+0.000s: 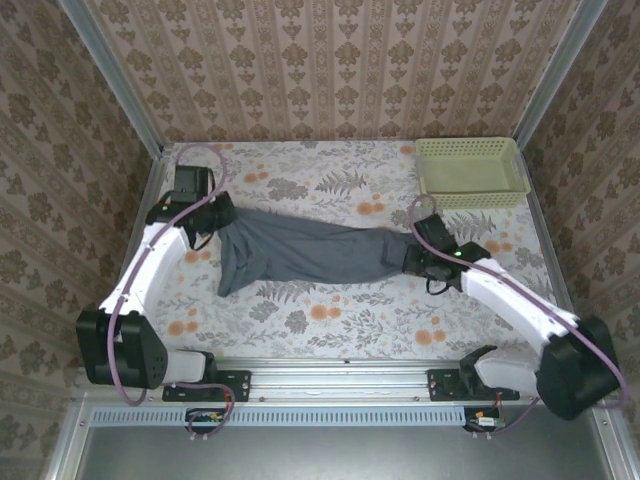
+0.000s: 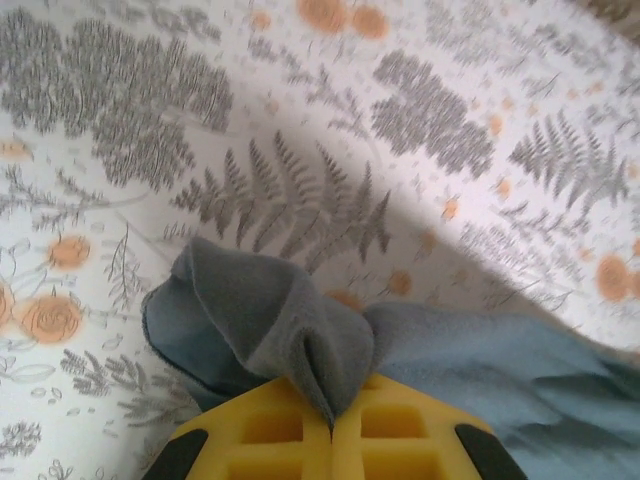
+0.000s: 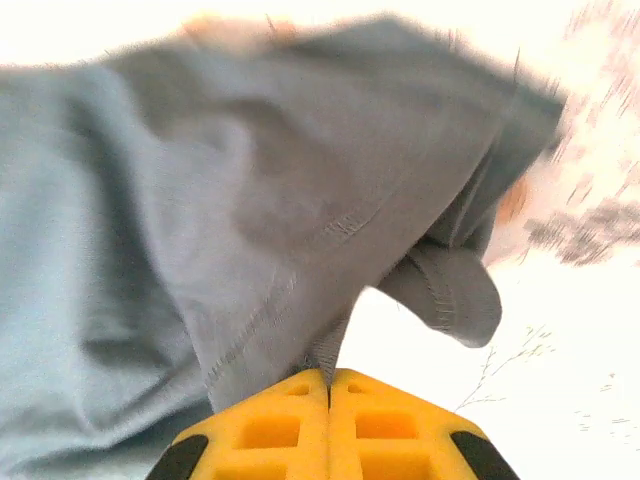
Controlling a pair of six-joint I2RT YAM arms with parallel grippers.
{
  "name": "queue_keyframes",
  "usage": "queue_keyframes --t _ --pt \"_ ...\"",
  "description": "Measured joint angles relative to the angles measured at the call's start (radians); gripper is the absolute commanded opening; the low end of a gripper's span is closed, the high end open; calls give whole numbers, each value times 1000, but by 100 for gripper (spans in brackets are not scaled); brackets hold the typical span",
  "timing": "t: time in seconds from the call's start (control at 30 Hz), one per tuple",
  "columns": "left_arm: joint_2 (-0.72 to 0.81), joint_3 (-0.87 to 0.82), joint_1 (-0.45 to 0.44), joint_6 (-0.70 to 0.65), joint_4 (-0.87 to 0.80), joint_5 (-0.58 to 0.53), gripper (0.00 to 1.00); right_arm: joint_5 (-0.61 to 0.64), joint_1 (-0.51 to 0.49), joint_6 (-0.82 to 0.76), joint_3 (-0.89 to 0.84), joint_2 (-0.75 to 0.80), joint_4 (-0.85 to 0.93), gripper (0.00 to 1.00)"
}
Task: Fold the inside-out t-shirt
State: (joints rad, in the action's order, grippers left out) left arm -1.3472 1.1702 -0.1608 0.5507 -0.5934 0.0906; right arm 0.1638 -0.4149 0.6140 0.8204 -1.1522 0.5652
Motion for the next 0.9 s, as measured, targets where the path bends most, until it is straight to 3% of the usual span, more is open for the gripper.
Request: queue_keyframes --t 0.17,0.33,0.5,0.57,0.63,0.7,0.9 --pt "-80 285 24 19 -58 17 0 69 19 -76 283 155 117 0" --pt "-343 861 -9 22 -67 75 0 159 53 -167 642 153 188 0" --pt "-652 1458 -92 22 -118 159 0 225 62 -244 871 137 225 0" --pt "-726 1590 -118 23 -129 201 0 239 64 -271 927 134 231 0" --pt "-737 1602 -133 22 -132 235 0 249 64 -292 950 141 232 0" --pt "-697 1505 -138 18 -106 265 0 249 64 -307 948 163 244 0" --pt "-450 966 -114 -37 20 311 0 149 47 -303 818 265 257 0"
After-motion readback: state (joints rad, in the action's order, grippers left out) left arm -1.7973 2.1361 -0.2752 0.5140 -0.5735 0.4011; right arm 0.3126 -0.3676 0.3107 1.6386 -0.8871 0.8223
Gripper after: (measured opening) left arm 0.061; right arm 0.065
